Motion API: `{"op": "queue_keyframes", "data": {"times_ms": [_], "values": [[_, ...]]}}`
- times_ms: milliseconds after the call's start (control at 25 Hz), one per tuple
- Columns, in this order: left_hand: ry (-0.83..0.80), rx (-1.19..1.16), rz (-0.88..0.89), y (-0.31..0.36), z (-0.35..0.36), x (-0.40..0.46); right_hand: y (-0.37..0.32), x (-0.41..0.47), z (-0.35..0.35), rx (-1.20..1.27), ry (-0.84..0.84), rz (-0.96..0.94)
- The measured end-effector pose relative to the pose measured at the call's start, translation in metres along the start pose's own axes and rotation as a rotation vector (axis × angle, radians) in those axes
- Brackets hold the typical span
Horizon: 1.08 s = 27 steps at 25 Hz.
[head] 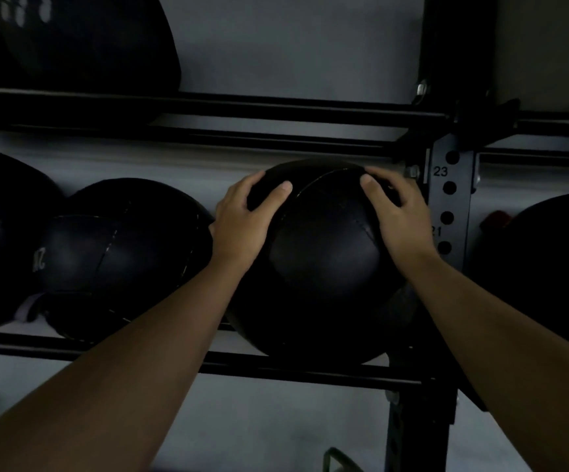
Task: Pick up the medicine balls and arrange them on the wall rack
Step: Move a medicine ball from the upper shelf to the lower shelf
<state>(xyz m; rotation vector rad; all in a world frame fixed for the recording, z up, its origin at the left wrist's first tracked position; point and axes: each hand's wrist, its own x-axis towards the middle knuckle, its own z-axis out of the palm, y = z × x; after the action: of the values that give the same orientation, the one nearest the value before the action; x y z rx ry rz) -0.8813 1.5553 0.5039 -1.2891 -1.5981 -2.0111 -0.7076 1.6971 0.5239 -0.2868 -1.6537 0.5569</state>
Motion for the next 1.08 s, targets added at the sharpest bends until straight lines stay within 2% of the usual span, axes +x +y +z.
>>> {"op": "queue_keyframes", "data": {"times_ms": [400,560,680,800,920,1000,1080], "values": [[-0.082,0.106,-0.008,0.009,-0.010,-0.008,-0.008,-0.007,-0.010,-0.094,-0.121,0.025],[-0.185,0.237,-0.016,0.019,-0.018,-0.017,-0.015,-0.017,-0.017,-0.273,-0.235,0.051],[-0.204,0.351,0.009,0.022,-0.024,-0.034,-0.019,-0.041,-0.026,-0.355,-0.284,0.093],[-0.226,0.419,0.165,0.024,-0.039,-0.075,-0.019,-0.079,-0.039,-0.370,-0.285,0.110],[-0.229,0.540,0.501,0.024,-0.053,-0.116,-0.023,-0.123,-0.055,-0.383,-0.301,0.158],[-0.355,0.546,0.590,0.023,-0.054,-0.134,-0.025,-0.154,-0.066,-0.420,-0.296,0.202],[-0.587,0.513,0.460,0.019,-0.051,-0.154,-0.030,-0.196,-0.078,-0.460,-0.311,0.296]]}}
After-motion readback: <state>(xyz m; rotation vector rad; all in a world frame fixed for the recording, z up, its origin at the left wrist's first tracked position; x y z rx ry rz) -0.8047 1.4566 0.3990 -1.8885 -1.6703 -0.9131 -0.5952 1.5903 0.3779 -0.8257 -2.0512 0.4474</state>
